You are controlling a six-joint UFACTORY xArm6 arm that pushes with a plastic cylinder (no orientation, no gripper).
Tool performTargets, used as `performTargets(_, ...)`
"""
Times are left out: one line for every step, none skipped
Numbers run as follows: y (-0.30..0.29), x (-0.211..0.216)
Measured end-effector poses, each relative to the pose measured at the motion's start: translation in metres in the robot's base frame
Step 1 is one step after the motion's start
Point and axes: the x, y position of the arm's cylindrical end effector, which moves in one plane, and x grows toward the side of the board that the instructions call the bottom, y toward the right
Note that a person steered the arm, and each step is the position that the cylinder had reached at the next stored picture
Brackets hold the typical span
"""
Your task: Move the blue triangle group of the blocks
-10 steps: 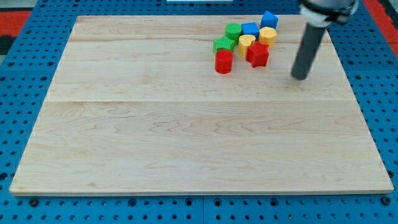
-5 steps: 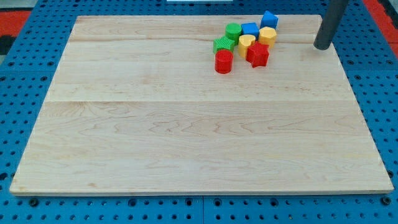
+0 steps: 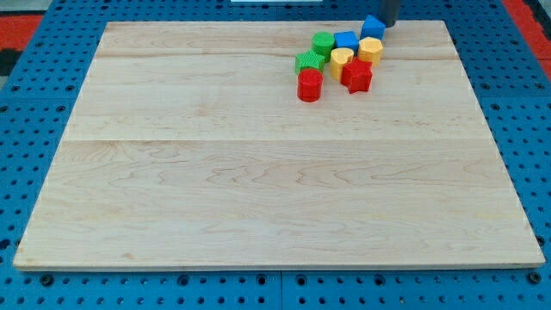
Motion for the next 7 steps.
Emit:
performTargets(-0.022,0.000)
performTargets(-0.022,0.003)
performTargets(-0.022,0.025)
performTargets(-0.022,0.040)
performTargets(-0.022,0.040)
performTargets(-0.002,0.051)
performTargets(0.000,0.067)
